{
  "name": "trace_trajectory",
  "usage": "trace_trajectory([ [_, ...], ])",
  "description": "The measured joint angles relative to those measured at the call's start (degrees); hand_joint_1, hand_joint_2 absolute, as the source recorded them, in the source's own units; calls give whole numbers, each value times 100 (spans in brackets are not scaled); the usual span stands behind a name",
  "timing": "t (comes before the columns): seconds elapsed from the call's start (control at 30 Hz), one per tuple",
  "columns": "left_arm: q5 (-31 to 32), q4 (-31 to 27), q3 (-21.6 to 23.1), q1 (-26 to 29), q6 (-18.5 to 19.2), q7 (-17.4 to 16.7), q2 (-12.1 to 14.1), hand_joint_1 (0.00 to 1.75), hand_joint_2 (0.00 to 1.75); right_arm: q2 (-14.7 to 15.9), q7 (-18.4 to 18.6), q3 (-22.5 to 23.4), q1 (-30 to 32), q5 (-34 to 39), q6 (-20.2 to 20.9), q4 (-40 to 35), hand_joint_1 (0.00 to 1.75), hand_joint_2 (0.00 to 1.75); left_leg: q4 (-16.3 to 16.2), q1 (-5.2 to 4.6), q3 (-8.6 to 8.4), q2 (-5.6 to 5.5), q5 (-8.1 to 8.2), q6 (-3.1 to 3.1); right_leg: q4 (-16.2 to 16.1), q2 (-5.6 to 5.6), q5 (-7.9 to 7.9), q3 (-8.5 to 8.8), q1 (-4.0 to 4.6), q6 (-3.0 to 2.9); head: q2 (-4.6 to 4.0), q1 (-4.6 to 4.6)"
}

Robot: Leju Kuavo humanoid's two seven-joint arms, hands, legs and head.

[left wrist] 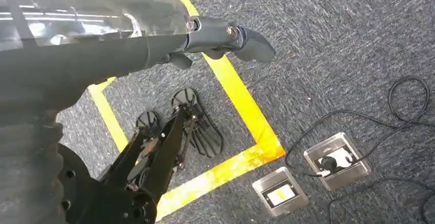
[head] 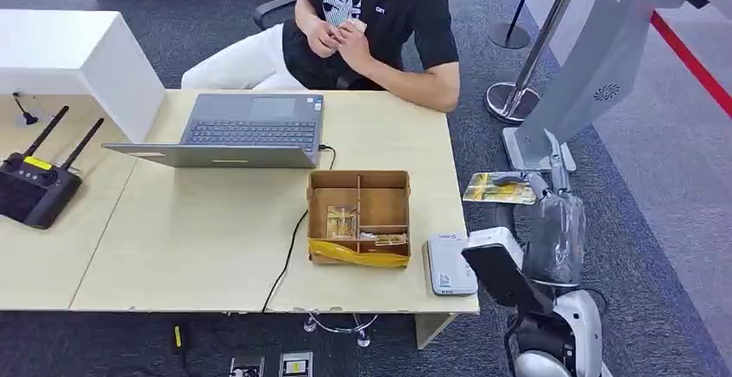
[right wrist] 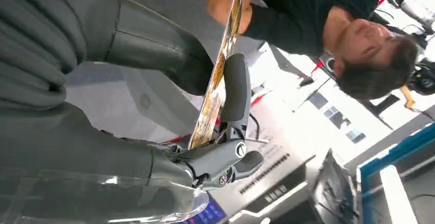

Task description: Pass the card to the sensor for recognition and then transmit it.

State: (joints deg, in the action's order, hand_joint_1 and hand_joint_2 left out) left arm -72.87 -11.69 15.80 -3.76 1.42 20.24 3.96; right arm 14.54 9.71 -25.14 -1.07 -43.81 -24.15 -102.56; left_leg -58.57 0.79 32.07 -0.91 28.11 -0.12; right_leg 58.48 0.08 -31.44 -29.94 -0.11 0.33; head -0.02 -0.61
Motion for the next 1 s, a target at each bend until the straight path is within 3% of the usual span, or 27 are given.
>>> trace_trajectory([
  [0.17,-55,0,-46,0,-105,0,-33,0,175,-190,-363,249,377,691,-398,489,175,175,0,-1,0,1,0,0,0,1,1,0,0,1,0,-2],
  [0.67,-238,0,-306,-9,-426,0,-153,0,175,-542,-914,337,443,2102,-471,2184,175,175,0,0,2,2,0,0,0,2,1,-1,0,1,0,0],
  [1.0,-288,0,-417,-13,-492,0,-214,0,175,-651,-999,335,330,2259,-516,2857,175,175,0,-1,2,2,0,0,0,2,1,-1,0,1,0,0],
])
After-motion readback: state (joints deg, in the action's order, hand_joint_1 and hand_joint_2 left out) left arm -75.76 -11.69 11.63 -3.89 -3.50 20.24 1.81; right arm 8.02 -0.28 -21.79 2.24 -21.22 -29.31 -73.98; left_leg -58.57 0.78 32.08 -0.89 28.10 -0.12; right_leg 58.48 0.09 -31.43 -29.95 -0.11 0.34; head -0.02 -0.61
